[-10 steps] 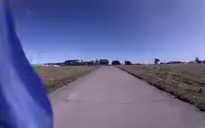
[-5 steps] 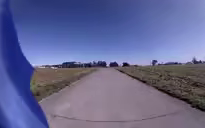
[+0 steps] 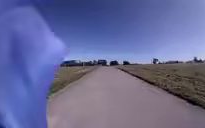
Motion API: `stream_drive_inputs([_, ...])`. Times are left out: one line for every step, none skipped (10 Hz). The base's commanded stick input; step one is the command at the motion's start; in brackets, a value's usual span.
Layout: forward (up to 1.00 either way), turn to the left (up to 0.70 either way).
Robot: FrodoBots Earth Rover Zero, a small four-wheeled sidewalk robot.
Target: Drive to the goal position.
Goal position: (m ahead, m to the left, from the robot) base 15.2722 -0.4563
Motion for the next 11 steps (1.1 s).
stream_drive_inputs([1.00,0.00])
stream_drive_inputs([1.00,0.00])
stream_drive_inputs([1.00,0.00])
stream_drive_inputs([1.00,0.00])
stream_drive_inputs([1.00,-0.04])
stream_drive_inputs([1.00,-0.23])
stream_drive_inputs([1.00,-0.38])
stream_drive_inputs([1.00,-0.20])
stream_drive_inputs([1.00,-0.02])
stream_drive_inputs([1.00,0.00])
stream_drive_inputs([1.00,0.00])
